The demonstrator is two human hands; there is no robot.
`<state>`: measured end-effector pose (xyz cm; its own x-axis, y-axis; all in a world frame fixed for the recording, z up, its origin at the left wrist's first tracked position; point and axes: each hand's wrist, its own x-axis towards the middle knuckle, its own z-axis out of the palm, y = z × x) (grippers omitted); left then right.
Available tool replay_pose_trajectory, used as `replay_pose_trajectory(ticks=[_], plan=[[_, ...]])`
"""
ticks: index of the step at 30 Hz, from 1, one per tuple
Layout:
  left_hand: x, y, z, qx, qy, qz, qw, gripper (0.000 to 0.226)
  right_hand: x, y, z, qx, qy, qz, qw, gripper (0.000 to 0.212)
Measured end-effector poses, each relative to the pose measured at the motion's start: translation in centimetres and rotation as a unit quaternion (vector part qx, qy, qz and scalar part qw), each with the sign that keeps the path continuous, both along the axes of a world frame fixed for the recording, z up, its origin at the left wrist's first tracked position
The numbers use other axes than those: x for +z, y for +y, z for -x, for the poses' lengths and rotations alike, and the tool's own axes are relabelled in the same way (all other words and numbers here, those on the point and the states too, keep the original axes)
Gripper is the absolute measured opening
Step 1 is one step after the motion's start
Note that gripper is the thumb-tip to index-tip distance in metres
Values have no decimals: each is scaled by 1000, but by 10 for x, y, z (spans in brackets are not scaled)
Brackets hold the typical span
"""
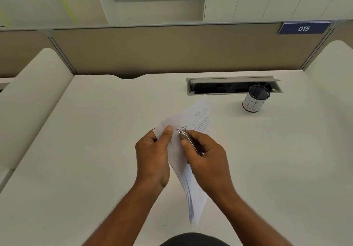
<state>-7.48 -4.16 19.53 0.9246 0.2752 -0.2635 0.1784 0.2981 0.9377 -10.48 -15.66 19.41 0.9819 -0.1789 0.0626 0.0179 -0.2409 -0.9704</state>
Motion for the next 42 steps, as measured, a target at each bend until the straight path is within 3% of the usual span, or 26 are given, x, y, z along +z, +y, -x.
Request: replay_pose_trajectory(ticks=[7,16,24,32,42], plan=[[3,-4,3,7,-9,90,996,15,-3,-5,-6,-13,-77,117,990,17],[2,-7,9,22,-39,24,999,12,5,-3,-5,-31,-124,176,976,21],[6,-12,16,34,-55,3,998,12,6,3,-4,-35,-105,147,983,16],[6,-12,16,34,-59,2,998,15,10,7,-3,-29,-80,53,995,6],[8,-12,12,47,-27,30,998,12,12,3,-3,-3,-59,-13,998,20]])
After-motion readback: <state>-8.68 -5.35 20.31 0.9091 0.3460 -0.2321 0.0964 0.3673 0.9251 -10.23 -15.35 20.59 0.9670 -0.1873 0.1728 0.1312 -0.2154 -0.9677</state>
